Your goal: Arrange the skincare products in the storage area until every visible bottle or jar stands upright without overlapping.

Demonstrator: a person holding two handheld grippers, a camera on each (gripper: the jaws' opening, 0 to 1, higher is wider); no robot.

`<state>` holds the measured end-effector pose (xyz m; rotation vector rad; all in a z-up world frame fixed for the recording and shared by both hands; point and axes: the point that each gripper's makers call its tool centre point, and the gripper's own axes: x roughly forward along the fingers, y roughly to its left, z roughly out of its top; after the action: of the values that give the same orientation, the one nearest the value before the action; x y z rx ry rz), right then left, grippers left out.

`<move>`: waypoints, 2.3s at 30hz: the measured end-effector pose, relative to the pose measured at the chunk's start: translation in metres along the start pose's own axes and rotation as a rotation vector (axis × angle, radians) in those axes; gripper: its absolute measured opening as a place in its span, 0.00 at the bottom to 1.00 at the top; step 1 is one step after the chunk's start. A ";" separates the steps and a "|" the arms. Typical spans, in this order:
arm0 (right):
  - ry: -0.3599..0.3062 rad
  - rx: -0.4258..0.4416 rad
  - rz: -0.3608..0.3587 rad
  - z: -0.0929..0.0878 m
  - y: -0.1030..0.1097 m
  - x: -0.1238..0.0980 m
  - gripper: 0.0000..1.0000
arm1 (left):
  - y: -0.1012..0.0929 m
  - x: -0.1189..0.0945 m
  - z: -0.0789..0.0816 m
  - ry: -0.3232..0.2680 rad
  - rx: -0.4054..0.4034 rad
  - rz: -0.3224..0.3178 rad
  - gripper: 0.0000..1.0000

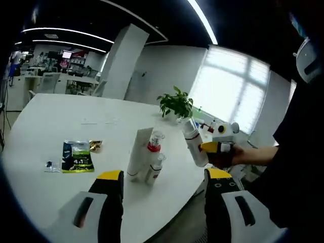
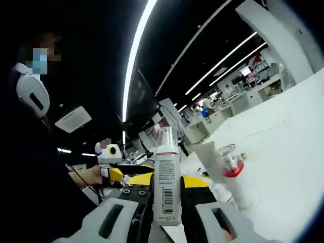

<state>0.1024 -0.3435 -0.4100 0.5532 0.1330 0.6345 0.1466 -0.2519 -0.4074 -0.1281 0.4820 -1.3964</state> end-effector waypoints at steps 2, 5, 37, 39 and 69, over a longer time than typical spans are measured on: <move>0.011 0.007 0.053 -0.003 0.012 0.007 0.09 | -0.005 0.002 0.002 0.001 0.007 -0.013 0.57; 0.037 -0.002 0.115 -0.008 0.025 0.013 0.09 | -0.019 0.006 0.007 -0.002 0.021 -0.062 0.54; 0.131 -0.008 0.342 -0.025 0.070 0.028 0.11 | -0.063 0.013 0.035 -0.002 0.134 -0.262 0.22; 0.165 -0.040 0.311 -0.031 0.066 0.030 0.12 | -0.061 0.013 0.031 0.031 0.178 -0.253 0.21; 0.521 -0.517 0.116 -0.093 0.030 0.029 0.12 | -0.078 0.036 -0.024 0.325 0.507 -0.288 0.18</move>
<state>0.0839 -0.2642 -0.4717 -0.1142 0.4144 0.8803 0.0695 -0.2967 -0.4097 0.4638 0.3699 -1.7926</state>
